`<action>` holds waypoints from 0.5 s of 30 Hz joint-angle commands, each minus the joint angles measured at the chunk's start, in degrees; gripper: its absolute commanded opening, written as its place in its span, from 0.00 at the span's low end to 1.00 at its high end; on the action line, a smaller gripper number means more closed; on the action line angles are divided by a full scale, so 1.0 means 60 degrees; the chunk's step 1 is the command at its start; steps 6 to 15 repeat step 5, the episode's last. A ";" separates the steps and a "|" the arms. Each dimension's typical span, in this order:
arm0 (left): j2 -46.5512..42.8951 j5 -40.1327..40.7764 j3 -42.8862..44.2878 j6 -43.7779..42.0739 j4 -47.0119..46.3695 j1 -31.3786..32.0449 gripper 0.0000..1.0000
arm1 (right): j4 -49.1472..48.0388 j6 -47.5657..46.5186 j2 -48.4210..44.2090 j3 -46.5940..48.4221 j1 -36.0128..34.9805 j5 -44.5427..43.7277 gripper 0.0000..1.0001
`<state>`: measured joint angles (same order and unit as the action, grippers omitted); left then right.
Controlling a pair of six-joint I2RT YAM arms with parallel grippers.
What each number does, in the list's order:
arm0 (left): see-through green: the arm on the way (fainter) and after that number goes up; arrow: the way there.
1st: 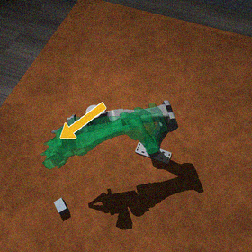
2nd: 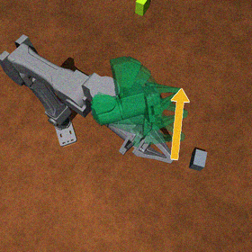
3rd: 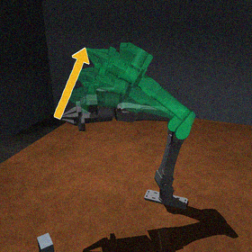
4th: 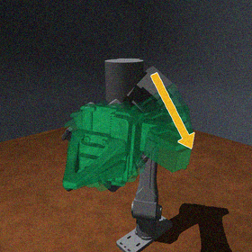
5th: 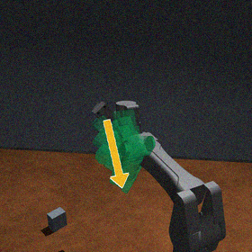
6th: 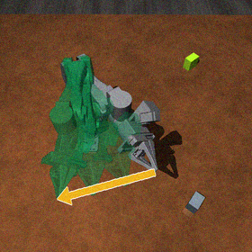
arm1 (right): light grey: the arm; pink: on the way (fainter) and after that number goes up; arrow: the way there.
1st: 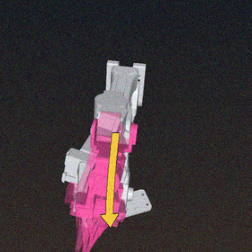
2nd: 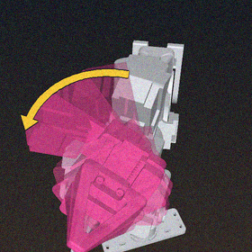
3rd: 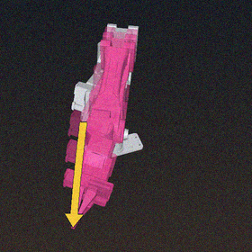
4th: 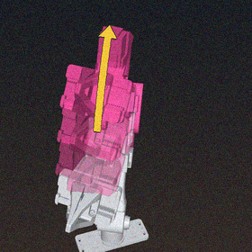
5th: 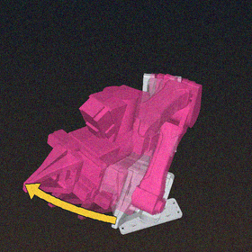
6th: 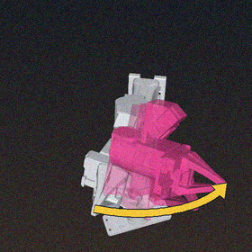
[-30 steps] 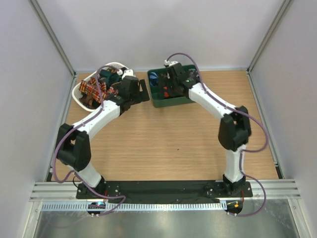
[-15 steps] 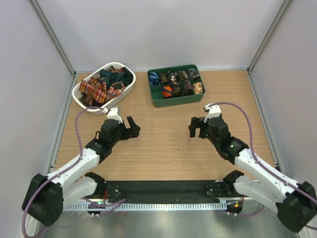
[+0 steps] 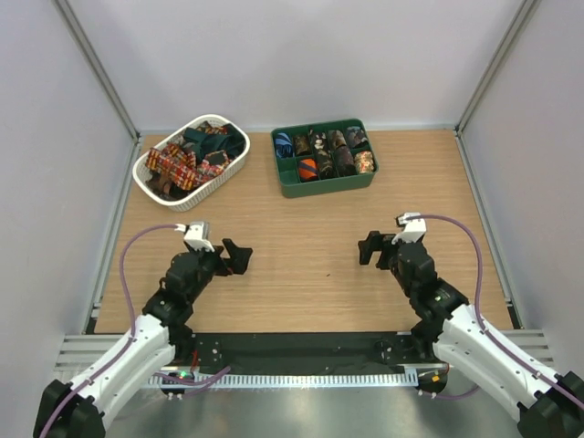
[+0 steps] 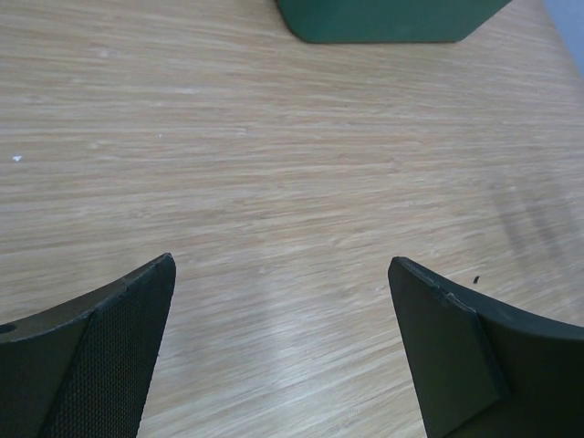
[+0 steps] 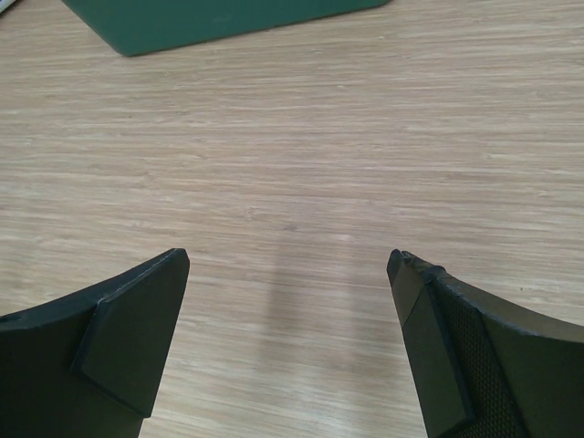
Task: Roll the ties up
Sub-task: Place the rolled tie into the container
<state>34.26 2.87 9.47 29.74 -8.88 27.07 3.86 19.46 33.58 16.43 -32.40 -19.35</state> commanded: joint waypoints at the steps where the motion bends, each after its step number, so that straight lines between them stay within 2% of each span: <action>1: -0.0582 -0.0273 -0.0143 -0.0224 -0.0731 0.0015 1.00 | -0.0818 0.0272 -0.0119 0.0060 0.0025 -0.0247 1.00; 15: -0.0730 -0.0289 -0.0202 -0.0210 -0.0731 0.0029 1.00 | -0.0774 0.0198 -0.0089 0.0061 0.0025 0.0047 1.00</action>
